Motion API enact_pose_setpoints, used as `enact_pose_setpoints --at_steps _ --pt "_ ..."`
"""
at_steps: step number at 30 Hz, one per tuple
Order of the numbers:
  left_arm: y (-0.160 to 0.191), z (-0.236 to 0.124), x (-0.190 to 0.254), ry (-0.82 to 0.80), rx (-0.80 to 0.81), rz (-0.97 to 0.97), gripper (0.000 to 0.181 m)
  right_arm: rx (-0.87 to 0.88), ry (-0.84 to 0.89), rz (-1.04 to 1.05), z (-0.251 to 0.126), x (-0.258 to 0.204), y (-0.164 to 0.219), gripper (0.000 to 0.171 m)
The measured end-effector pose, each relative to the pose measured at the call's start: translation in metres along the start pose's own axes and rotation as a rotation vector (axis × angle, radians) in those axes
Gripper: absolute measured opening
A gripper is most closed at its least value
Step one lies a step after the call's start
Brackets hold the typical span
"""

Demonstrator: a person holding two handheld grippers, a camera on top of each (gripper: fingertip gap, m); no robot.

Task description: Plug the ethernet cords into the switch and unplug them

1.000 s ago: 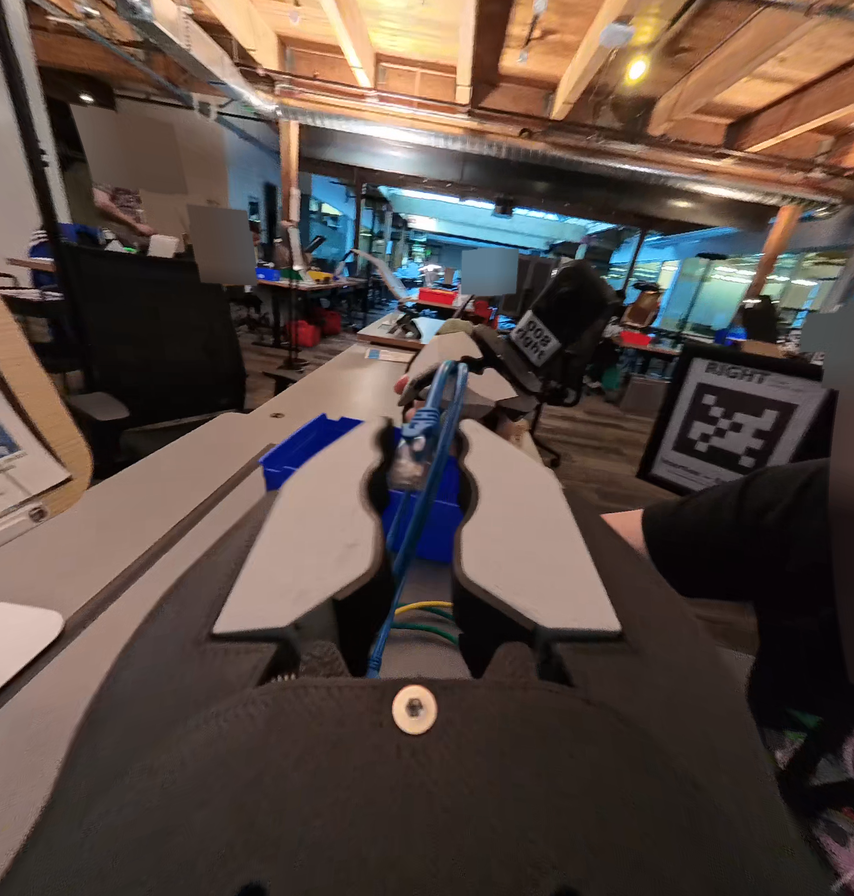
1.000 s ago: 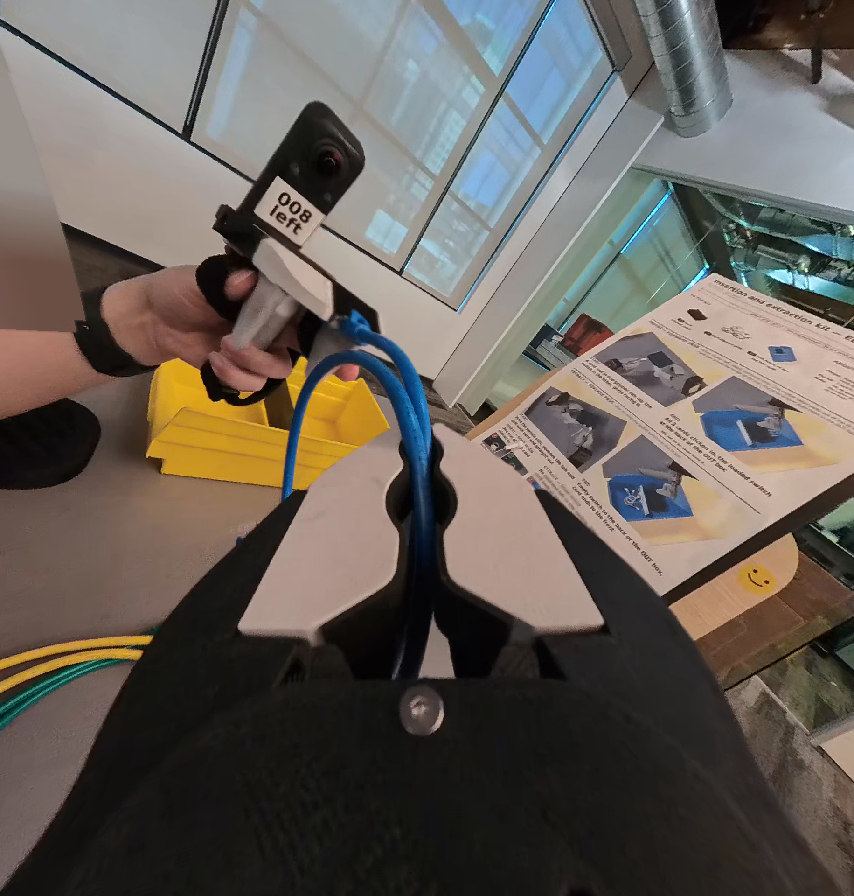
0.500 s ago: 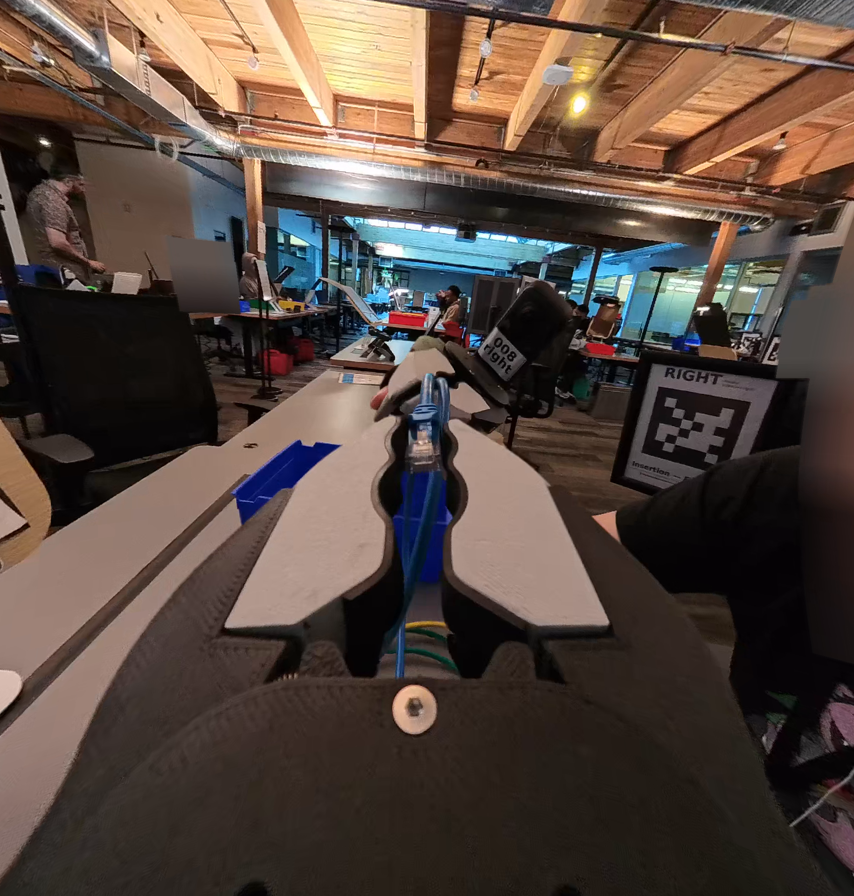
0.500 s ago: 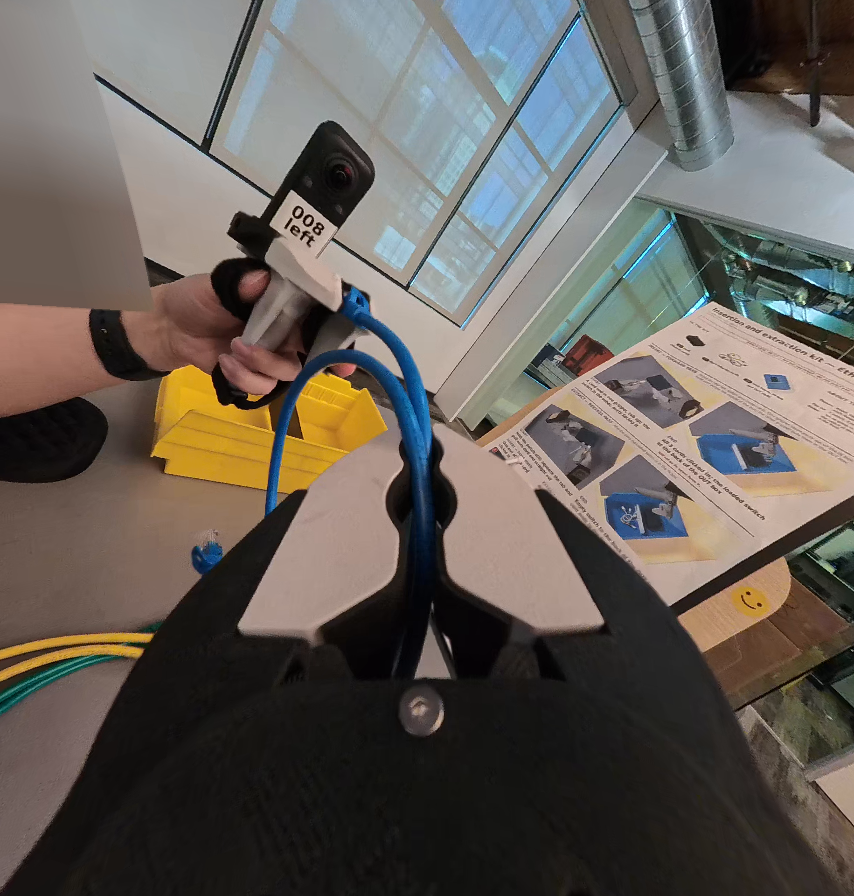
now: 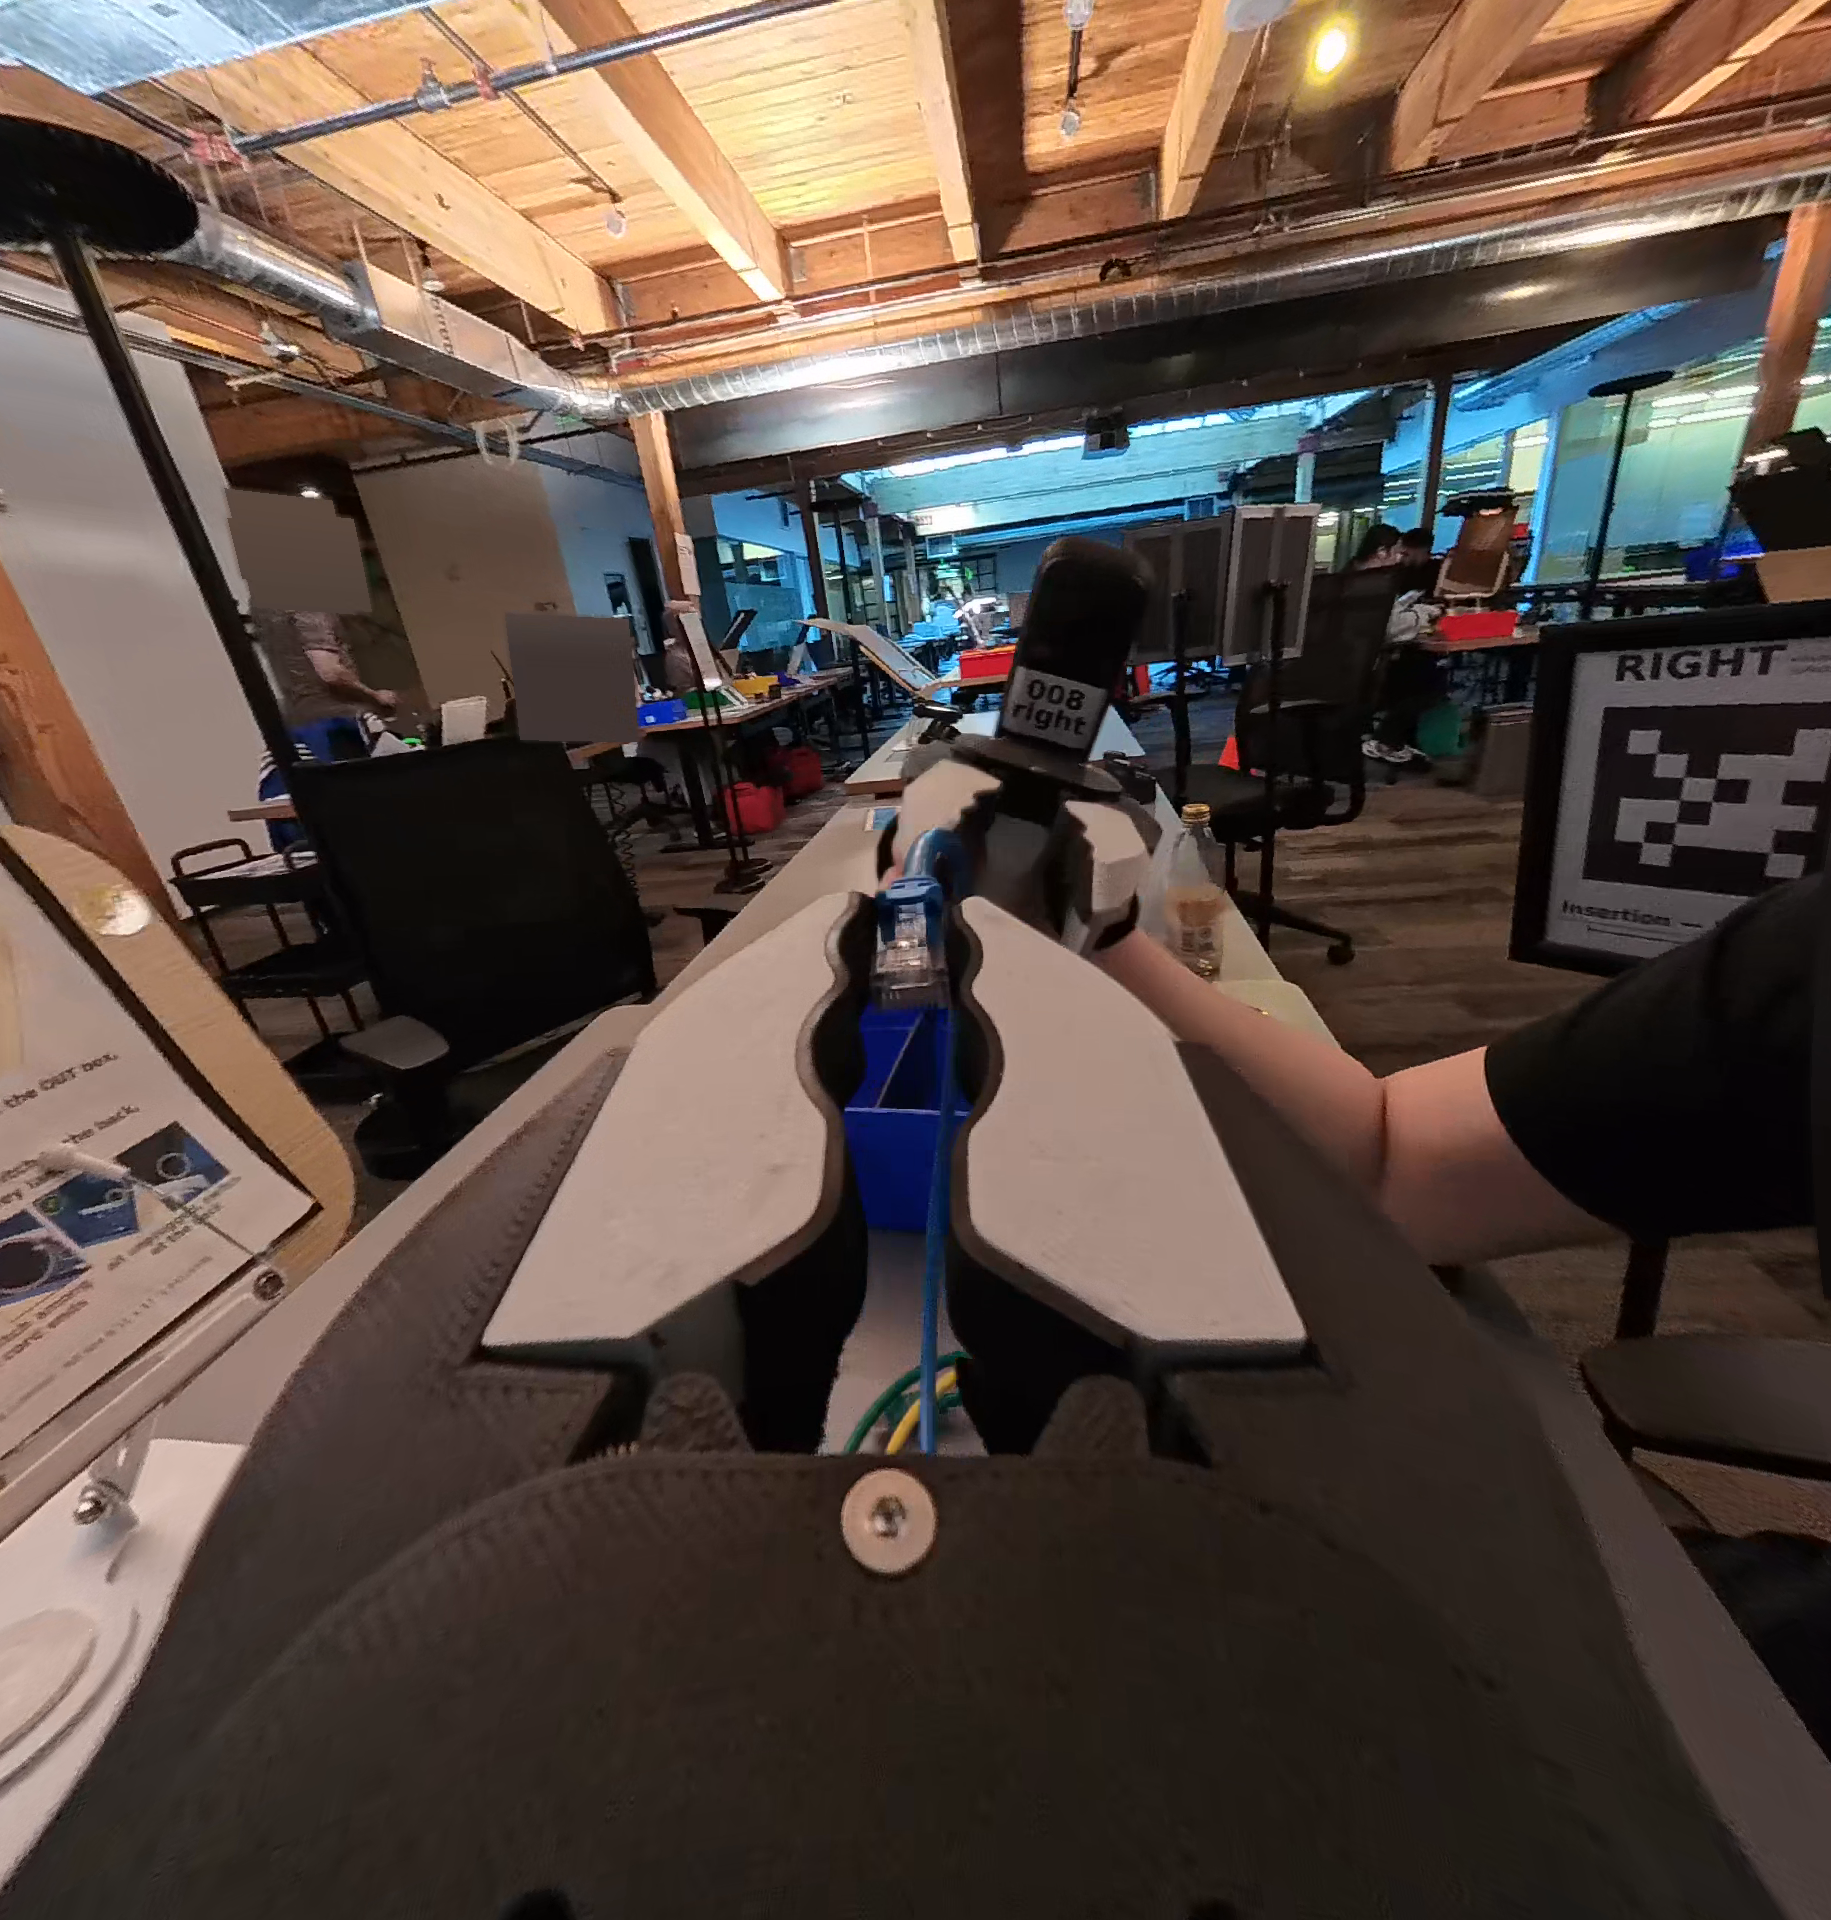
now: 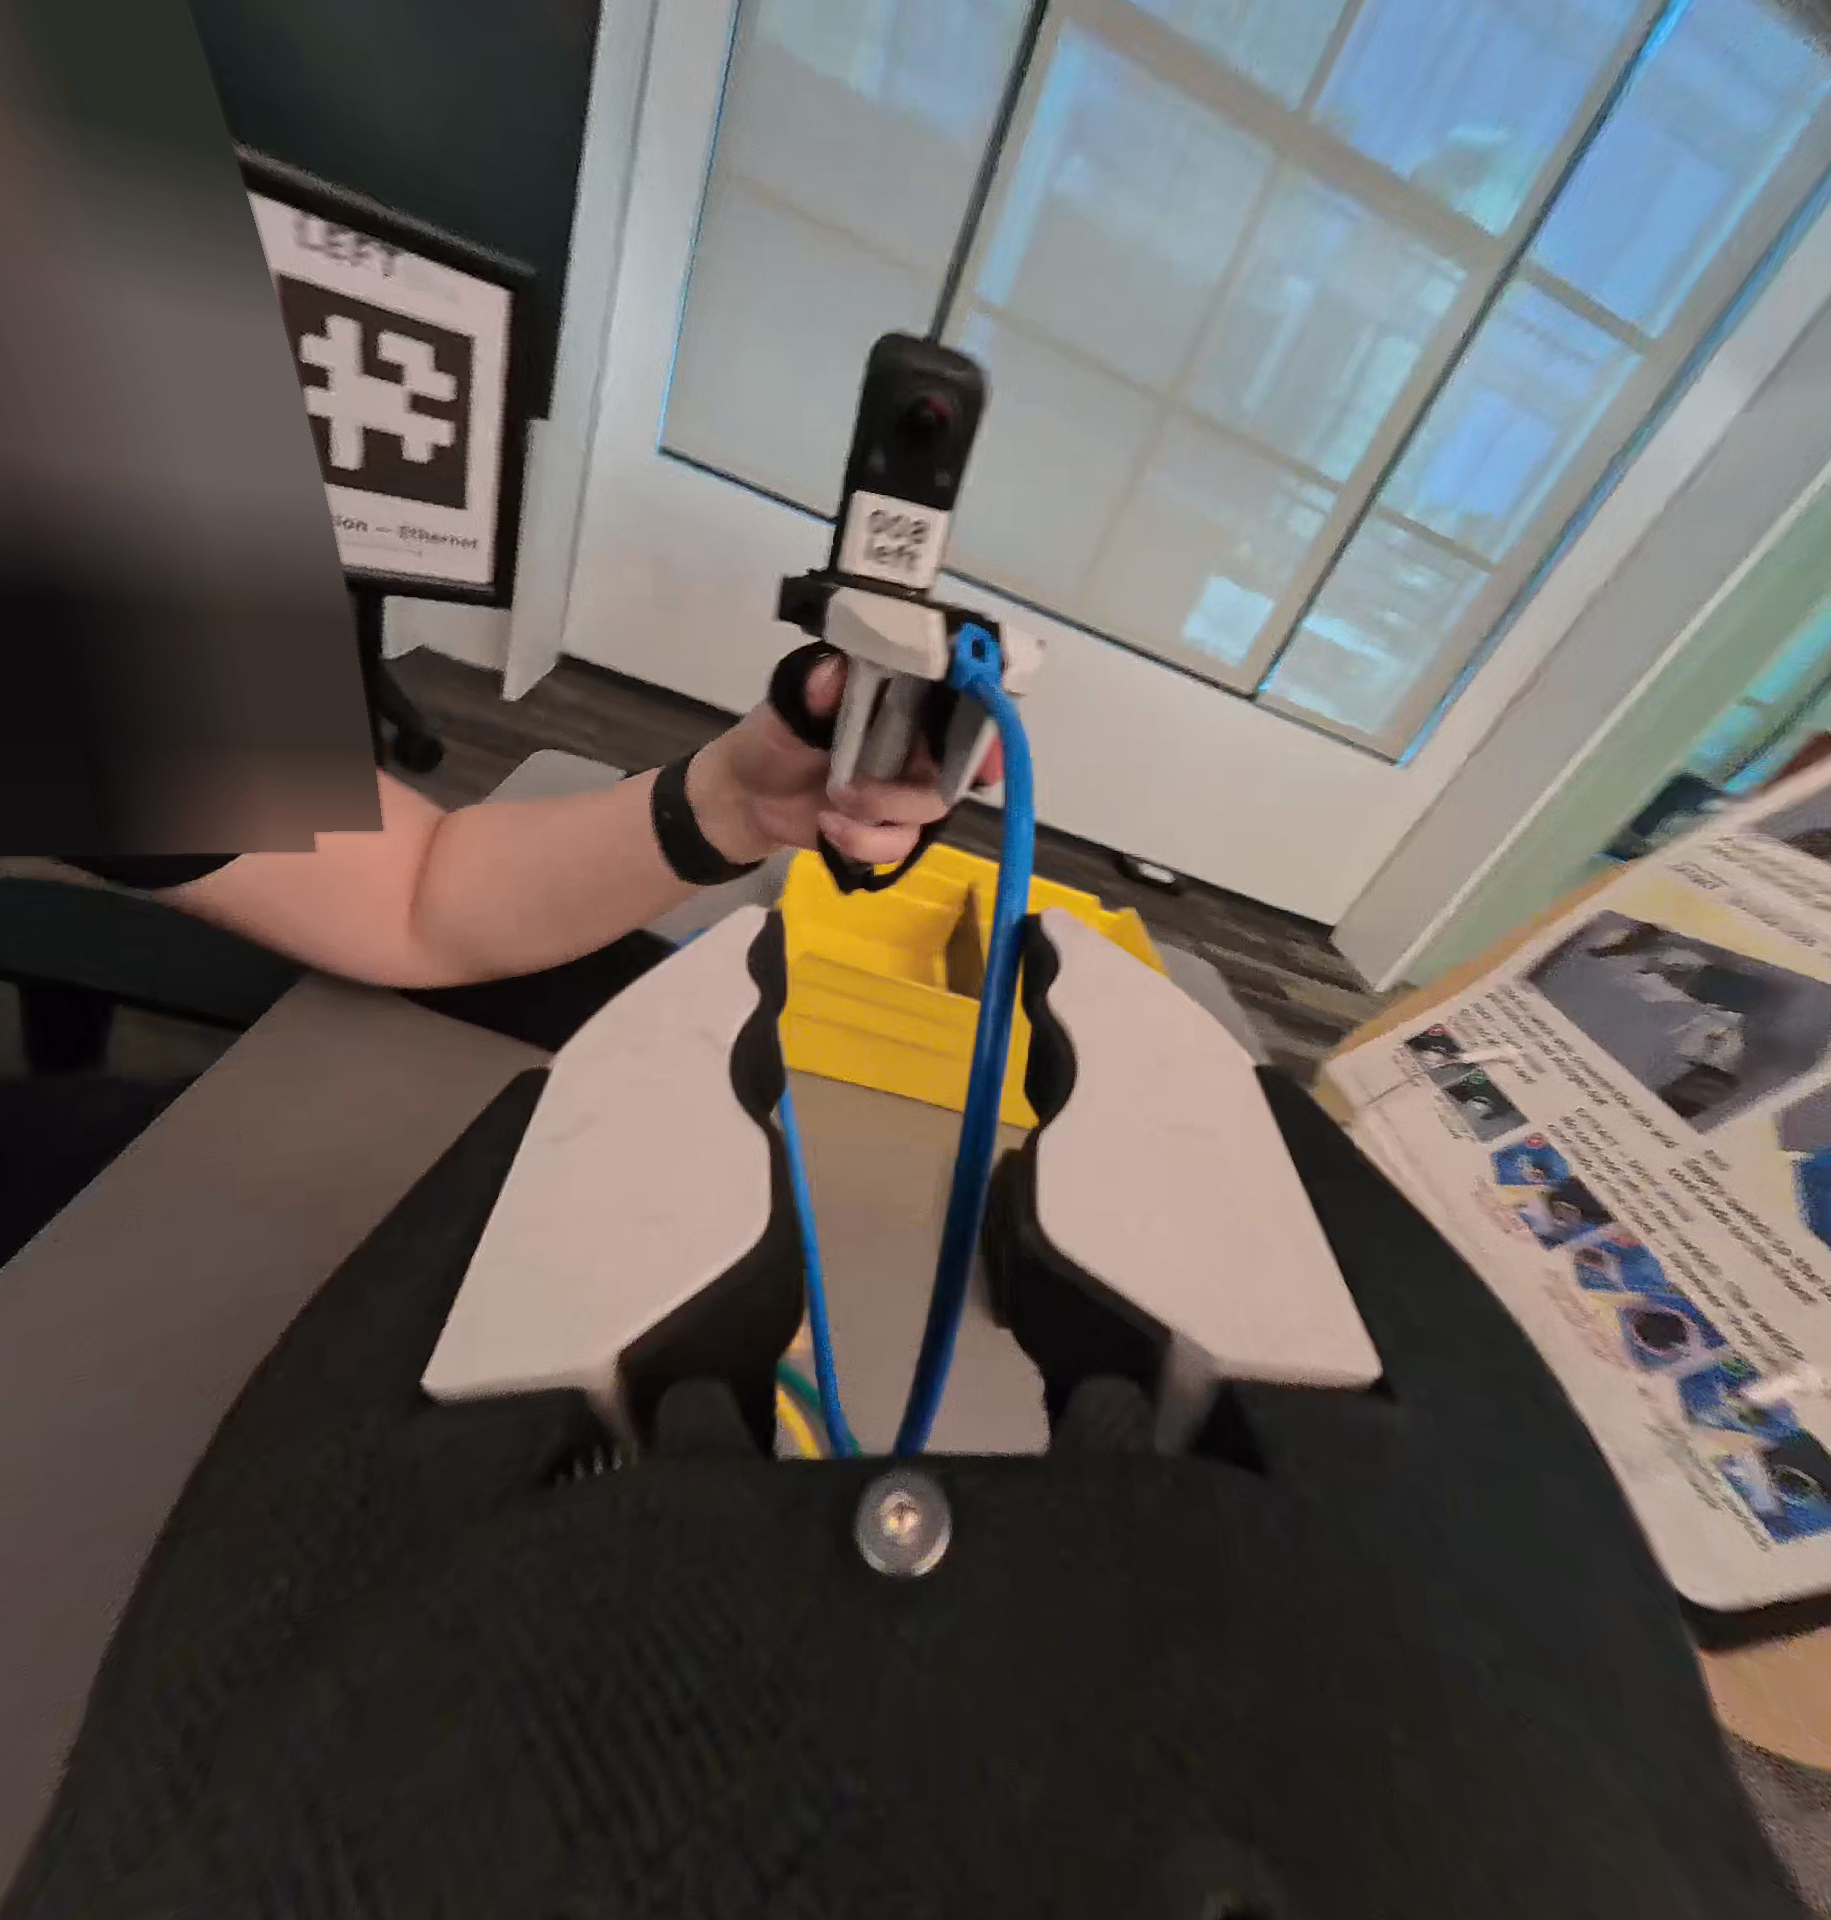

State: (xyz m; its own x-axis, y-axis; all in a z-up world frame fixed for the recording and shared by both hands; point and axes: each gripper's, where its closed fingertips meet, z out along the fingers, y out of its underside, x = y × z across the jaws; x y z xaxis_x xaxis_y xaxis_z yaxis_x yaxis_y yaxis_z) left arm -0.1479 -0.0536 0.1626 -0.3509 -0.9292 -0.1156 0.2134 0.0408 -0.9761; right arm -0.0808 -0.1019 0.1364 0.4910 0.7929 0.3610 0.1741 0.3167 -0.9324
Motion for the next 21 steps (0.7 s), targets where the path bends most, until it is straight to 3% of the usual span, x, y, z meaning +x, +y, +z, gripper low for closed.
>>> enact_pose_setpoints --at_steps 2,5,9,12,14,15,18,21 --pt "-0.001 -0.004 -0.008 -0.033 0.012 -0.006 0.012 0.027 0.089 0.025 -0.010 0.016 -0.004 0.041" --pt "-0.003 -0.009 -0.022 -0.094 0.044 -0.035 0.012 0.101 0.090 0.137 -0.012 0.020 -0.019 0.036" --pt "0.000 -0.006 -0.026 -0.103 0.055 -0.064 0.012 0.136 -0.003 0.254 0.017 -0.001 -0.031 0.028" --pt "0.001 -0.002 -0.022 -0.085 0.063 -0.080 0.011 0.107 -0.035 0.484 0.059 -0.008 -0.013 0.034" --pt "0.000 0.000 -0.017 -0.054 0.072 -0.098 0.012 -0.022 0.013 0.619 0.087 -0.008 0.022 0.036" --pt "-0.002 0.000 -0.014 -0.029 0.074 -0.109 0.011 -0.056 0.015 0.651 0.098 -0.010 0.034 0.045" --pt "-0.006 0.000 -0.004 0.033 0.085 -0.137 0.011 0.171 0.042 0.665 0.107 0.000 0.024 0.059" --pt "-0.004 0.001 0.000 0.055 0.065 -0.140 0.012 0.391 0.085 0.588 0.090 0.010 0.001 0.054"
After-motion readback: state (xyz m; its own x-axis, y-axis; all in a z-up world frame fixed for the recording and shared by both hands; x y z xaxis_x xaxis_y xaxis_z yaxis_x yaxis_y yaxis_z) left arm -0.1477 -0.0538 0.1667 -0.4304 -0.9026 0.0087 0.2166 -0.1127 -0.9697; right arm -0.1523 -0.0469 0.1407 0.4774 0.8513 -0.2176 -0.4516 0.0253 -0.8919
